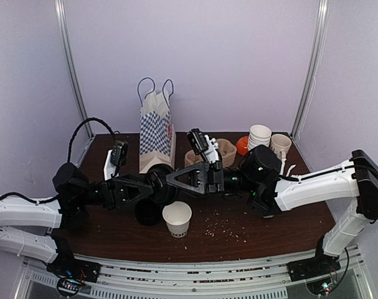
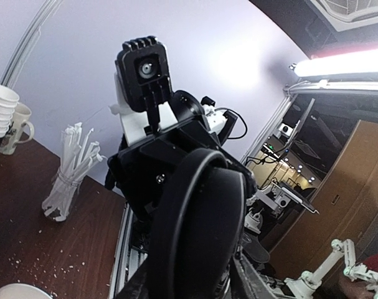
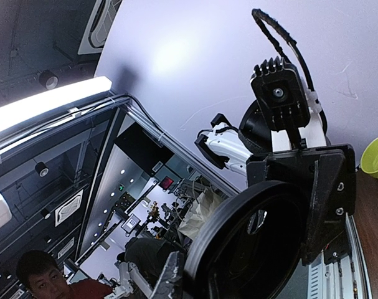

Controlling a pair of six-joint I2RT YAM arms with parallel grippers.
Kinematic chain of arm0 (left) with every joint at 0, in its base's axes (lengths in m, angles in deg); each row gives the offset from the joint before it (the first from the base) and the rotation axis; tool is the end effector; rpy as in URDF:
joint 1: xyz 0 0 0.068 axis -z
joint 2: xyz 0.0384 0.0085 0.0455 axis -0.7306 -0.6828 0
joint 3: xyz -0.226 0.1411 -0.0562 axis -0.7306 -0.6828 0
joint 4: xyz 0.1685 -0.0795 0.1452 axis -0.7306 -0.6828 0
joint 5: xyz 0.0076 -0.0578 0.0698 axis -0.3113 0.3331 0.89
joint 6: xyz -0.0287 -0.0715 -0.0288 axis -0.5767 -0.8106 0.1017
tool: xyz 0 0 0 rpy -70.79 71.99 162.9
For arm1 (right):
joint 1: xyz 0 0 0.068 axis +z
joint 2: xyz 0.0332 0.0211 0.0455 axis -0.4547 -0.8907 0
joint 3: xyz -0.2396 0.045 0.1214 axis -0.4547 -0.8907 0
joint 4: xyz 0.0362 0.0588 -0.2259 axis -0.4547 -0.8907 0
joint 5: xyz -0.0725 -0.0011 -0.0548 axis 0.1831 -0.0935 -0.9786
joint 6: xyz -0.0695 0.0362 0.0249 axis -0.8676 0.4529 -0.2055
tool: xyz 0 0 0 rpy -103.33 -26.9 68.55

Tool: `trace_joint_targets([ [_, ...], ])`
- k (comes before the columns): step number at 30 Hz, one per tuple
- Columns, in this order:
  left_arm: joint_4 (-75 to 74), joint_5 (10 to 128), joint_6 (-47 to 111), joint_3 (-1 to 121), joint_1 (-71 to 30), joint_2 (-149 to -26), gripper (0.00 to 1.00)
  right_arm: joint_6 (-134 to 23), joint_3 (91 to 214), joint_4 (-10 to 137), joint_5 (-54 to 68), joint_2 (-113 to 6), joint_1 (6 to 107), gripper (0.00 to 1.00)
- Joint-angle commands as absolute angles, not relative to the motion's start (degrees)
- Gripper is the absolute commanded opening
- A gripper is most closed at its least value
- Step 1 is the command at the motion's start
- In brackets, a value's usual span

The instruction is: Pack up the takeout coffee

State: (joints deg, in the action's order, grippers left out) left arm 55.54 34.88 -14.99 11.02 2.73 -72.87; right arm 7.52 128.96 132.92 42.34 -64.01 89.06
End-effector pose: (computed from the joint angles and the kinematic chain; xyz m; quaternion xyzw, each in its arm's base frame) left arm 0.1050 -0.1980 0.3039 0.2545 0.5510 -0.7422 0.2842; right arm 0.1182 0.3260 0.3489 -0.2822 0.4884 0.8102 0.1592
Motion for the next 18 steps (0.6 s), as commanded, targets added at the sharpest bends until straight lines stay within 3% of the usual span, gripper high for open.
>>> trace_joint_targets([
  [1, 61.9, 32.9, -15.2, 12.8, 3.6, -73.0, 0.33, 10.0, 131.0, 138.9, 43.6, -65.1, 89.6, 0.0],
  [7, 62.9, 32.6, -15.1, 12.4, 3.7, -72.3, 0.11, 8.9, 131.4, 136.4, 44.2, -64.8, 89.6, 0.0],
  [8, 62.8, 32.6, -15.0, 12.3, 3.7, -72.0, 0.09, 8.1, 131.5, 134.9, 44.3, -64.5, 89.6, 0.04],
  [12, 59.6, 33.0, -13.4, 12.5, 3.7, -70.2, 0.05, 3.0, 131.8, 126.2, 43.9, -62.0, 89.5, 0.42],
  [16, 53.8, 34.5, -10.8, 12.9, 3.7, -67.9, 0.04, -5.0, 133.0, 111.9, 41.8, -58.3, 89.3, 0.71],
  [18, 51.2, 35.0, -9.8, 13.2, 3.7, -67.0, 0.04, -10.0, 134.9, 103.2, 40.0, -56.4, 89.4, 0.75],
])
